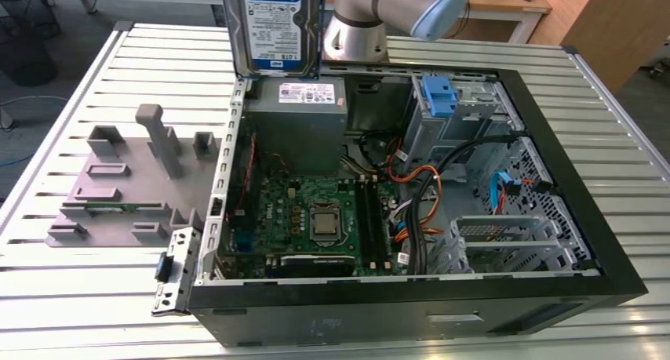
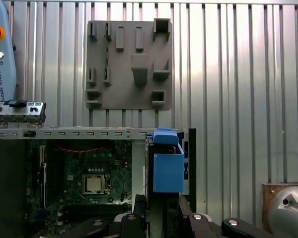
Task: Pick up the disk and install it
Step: 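Pick up the disk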
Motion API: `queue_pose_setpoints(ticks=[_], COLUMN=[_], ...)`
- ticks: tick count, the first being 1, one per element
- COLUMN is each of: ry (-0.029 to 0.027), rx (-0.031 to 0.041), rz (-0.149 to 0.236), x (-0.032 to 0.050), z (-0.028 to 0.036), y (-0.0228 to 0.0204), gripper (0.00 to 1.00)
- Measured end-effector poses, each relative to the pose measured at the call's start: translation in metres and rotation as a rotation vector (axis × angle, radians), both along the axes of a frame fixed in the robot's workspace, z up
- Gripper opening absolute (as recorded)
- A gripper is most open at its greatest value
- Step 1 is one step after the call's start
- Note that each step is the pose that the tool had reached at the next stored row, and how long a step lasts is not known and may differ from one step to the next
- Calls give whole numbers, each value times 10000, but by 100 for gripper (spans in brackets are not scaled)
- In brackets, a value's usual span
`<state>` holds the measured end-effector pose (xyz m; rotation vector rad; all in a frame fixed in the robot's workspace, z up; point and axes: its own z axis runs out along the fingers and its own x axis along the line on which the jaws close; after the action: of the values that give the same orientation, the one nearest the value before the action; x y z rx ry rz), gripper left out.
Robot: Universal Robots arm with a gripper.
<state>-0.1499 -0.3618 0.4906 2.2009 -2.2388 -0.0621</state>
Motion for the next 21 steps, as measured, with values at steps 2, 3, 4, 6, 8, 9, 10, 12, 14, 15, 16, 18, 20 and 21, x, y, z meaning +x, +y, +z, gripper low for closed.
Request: queue_pose_setpoints(ticks=[2,3,4,6,8,9,10,12,14,15,16,18,20,21], ry=[0,0,0,0,1,-1,-2,0,1,0,0,1,0,0], rx=[0,0,0,1,-1,1,0,0,-1,0,0,0,1,-1], rz=[0,-1,0,0,0,0,0,-1,0,0,0,0,-1,0], x=[3,5,7,13,20,26,34,60,91,108,124,159,194,214], z=[0,0,0,-1,0,-1,-2,-3,-3,-4,-4,-5,-6,-6], y=[-16,-27,-39,-65,-92,-103,-112,-123,-128,-129,-130,-130,-130,-130], gripper=[35,35,35,35,35,35,35,35,35,35,35,35,35,35])
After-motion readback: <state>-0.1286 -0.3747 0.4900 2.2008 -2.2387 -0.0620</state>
